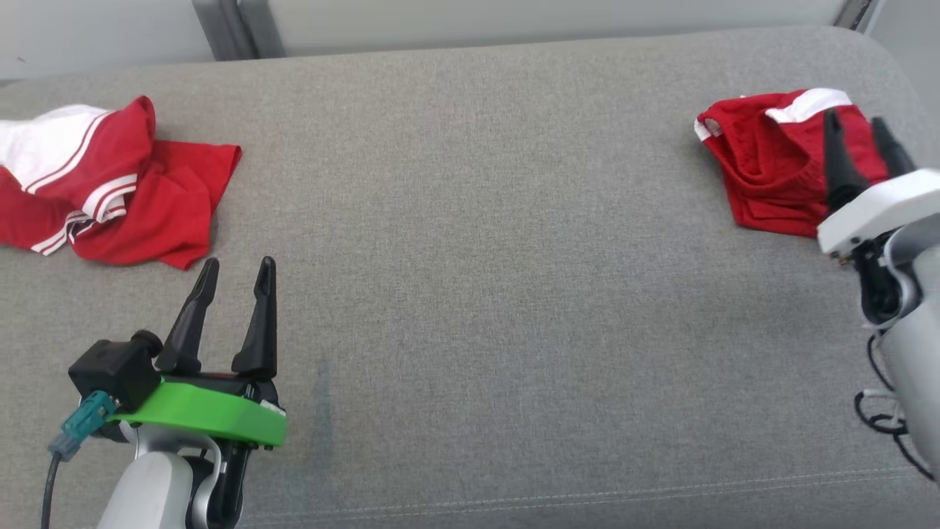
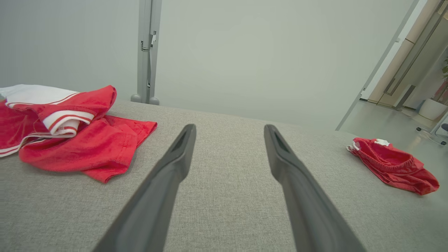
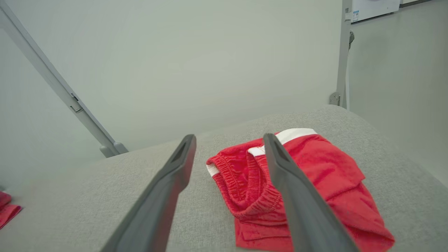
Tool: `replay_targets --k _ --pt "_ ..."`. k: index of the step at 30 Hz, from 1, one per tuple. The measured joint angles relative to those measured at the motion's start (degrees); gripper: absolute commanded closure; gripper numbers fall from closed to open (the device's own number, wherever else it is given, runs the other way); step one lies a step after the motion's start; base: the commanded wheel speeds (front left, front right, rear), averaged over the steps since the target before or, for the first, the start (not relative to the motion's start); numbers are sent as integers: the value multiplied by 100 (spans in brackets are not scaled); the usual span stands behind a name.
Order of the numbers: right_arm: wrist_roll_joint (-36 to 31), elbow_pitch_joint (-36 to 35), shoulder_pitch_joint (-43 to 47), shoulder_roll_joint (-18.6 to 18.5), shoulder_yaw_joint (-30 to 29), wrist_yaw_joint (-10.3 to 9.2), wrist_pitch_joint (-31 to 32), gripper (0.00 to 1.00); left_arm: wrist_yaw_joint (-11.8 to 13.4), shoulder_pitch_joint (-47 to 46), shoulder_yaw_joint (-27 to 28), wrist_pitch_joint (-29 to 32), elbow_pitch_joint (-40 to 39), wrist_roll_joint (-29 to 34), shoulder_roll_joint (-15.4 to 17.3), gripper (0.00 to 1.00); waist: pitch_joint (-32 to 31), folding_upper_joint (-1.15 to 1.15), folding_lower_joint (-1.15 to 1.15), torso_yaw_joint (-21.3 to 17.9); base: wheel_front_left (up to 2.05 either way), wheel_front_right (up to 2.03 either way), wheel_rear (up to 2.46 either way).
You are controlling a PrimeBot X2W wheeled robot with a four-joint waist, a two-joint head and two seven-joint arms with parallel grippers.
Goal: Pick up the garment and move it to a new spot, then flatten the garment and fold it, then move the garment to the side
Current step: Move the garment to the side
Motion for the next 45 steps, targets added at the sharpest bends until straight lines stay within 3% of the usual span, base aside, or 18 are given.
replay_targets --k 5,15,25,34,45 --pt "-59 -350 523 356 200 46 -76 0 0 215 60 0 58 42 -21 0 -310 0 0 4 0 0 0" --pt "-409 -1460 1366 584 200 44 -98 0 0 375 302 0 18 94 -185 0 -614 0 0 45 0 0 0" --pt "-1203 -2914 2070 904 -181 -424 -98 0 15 483 591 0 -7 158 -304 0 -649 0 0 20 0 0 0" --pt "-1574 -3406 2765 1195 16 -555 -98 0 15 510 657 0 -33 349 -335 0 -657 0 0 41 0 0 0" --pt "-1885 -3894 3155 1225 1 -667 -98 0 15 567 697 0 -37 400 -387 0 -632 0 0 58 0 0 0"
